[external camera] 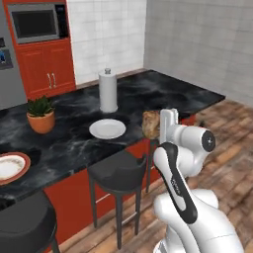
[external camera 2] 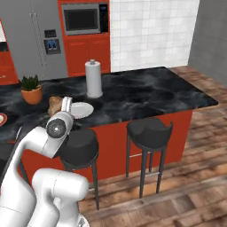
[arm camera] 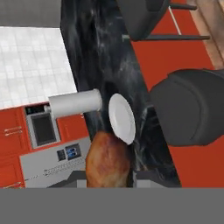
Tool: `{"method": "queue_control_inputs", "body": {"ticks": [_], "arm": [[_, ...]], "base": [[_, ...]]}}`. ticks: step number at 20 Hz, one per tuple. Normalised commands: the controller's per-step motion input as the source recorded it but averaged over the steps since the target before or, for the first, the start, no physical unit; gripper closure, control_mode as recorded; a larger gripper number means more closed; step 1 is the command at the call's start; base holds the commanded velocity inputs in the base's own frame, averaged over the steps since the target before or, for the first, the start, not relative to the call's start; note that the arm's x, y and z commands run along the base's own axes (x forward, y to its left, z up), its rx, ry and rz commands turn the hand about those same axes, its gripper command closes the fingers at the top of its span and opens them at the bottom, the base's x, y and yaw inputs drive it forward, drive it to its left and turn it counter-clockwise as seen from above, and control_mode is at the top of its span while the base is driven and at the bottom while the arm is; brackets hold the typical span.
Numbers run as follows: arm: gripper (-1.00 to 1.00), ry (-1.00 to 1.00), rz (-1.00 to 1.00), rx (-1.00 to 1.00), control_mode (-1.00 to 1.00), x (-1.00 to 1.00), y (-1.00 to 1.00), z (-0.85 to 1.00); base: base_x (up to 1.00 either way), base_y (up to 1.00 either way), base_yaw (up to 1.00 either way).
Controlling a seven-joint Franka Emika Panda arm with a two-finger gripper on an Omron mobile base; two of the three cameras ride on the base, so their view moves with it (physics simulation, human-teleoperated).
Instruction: Take the chicken drumsticks from the pan and place one on each plate on the dining counter.
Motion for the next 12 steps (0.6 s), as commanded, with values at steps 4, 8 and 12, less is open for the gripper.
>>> {"method": "queue_control_inputs", "body": {"ticks": [4,8,12], "arm": [[1.00,0.00,0.00,0.00,1.00,0.00,0.00,0.00],[1.00,0.00,0.00,0.00,1.00,0.00,0.00,0.00],[1.00,0.00,0.00,0.00,1.00,0.00,0.00,0.00]], "base": [[0.88,-0.21,0.45],[0.74,-0.16,0.44],[0.58,-0.02,0.43]]}}
